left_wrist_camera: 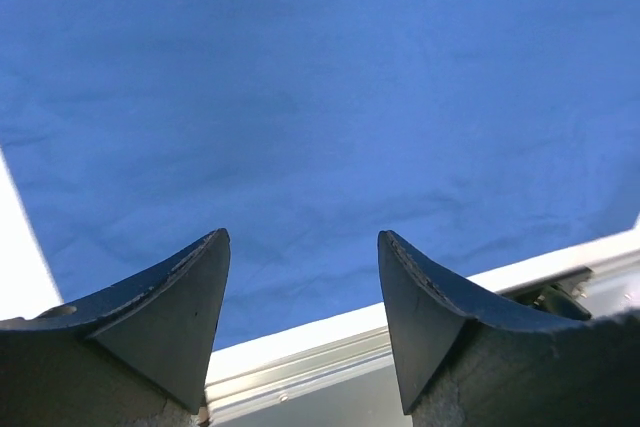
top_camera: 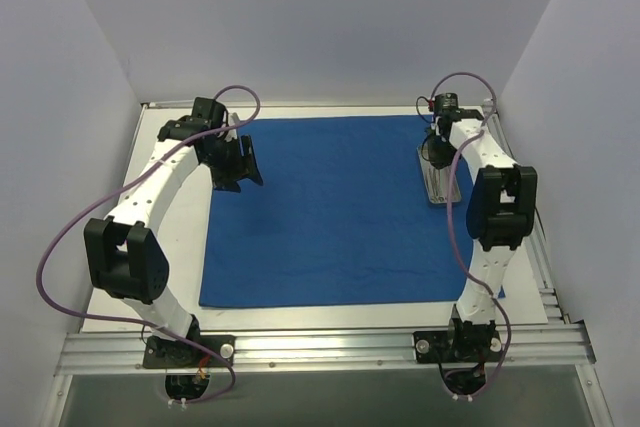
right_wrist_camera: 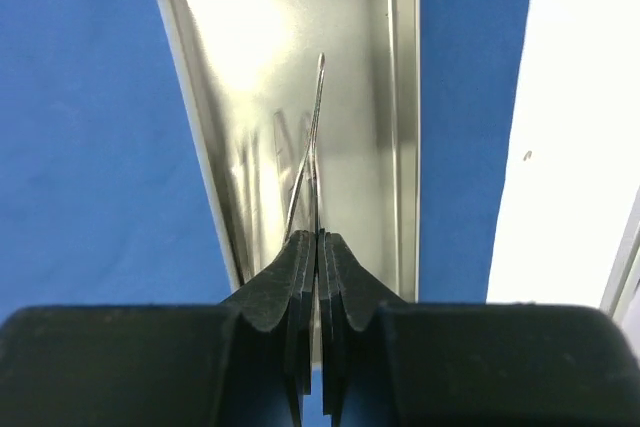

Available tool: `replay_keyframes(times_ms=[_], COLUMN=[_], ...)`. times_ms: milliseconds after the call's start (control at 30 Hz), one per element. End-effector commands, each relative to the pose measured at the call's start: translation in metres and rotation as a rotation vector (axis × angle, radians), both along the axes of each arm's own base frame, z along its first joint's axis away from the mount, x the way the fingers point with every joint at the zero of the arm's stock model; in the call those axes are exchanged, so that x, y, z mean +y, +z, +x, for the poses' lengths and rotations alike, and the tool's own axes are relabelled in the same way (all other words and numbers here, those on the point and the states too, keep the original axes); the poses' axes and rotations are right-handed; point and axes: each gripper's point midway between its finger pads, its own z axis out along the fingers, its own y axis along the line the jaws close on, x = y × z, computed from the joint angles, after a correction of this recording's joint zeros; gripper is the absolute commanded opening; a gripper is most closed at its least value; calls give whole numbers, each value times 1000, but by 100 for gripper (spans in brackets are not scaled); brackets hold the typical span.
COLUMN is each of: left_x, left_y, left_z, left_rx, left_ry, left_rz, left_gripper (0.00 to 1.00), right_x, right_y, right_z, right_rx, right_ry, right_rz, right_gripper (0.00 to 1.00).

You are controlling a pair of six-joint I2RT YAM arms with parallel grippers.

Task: Open and lay out the surgical kit
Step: Pick up the medical item from the container, then place the medical item in the surgical kit.

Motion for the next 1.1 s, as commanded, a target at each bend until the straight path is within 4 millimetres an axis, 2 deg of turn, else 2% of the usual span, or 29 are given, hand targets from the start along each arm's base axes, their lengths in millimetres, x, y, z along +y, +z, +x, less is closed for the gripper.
replay_keyframes(times_ms=[0,100,133,167,200,233,267,300,333,433,500,533,567,600,633,667,700,733,767,800,833,900,1067], left_x=[-24,-43,-48,-54,-63,-68,-72,-76,-84,-98,-104,-108,-109,-111,-114,-115,-116,-118,-118,-118,-118,-118,-118], left_y=[29,45,50,61,71,79,90,98,111,117,126,137,142,141,145,149,151,156,158,157,152,154,158], left_z=[8,10,9,13,9,8,9,7,6,-7,-10,-10,-11,-12,-13,-14,-15,-13,-15,-16,-17,-17,-12], left_rx=[-106,-155,-168,-212,-222,-240,-287,-311,-347,-347,-382,-407,-418,-416,-409,-436,-441,-455,-457,-456,-439,-453,-471], left_ry=[-43,-99,-117,-136,-175,-189,-206,-221,-253,-320,-350,-363,-368,-371,-364,-379,-377,-372,-369,-367,-353,-344,-318], left_rz=[-127,-243,-275,-313,-377,-413,-447,-475,-532,-606,-639,-681,-701,-717,-744,-770,-785,-810,-821,-828,-835,-838,-859], left_gripper=[70,71,71,71,72,71,71,71,70,65,64,63,63,63,62,61,60,59,58,57,57,57,56], right_x=[21,61,90,108,134,167,184,201,229,270,289,300,304,307,307,305,303,300,310,314,317,326,339], right_y=[61,89,99,109,121,133,144,145,161,177,199,208,214,241,247,271,278,285,274,275,277,285,288], right_z=[0,2,-1,-9,-8,-20,-30,-35,-55,-78,-96,-107,-113,-116,-129,-143,-154,-166,-161,-164,-168,-177,-192], right_rx=[-121,-191,-202,-216,-257,-255,-262,-283,-276,-305,-317,-310,-305,-454,-360,-518,-512,-385,-324,-325,-338,-340,-310], right_ry=[-5,92,176,237,315,420,457,513,617,730,778,810,813,925,821,972,996,945,924,950,978,1017,1079], right_rz=[106,259,389,470,556,708,793,865,990,1187,1345,1402,1454,1487,1621,1677,1753,1878,1898,1894,1888,1901,1907], right_gripper=[0,0,0,0,0,0,0,0,0,0,0,0,0,0,0,0,0,0,0,0,0,0,0])
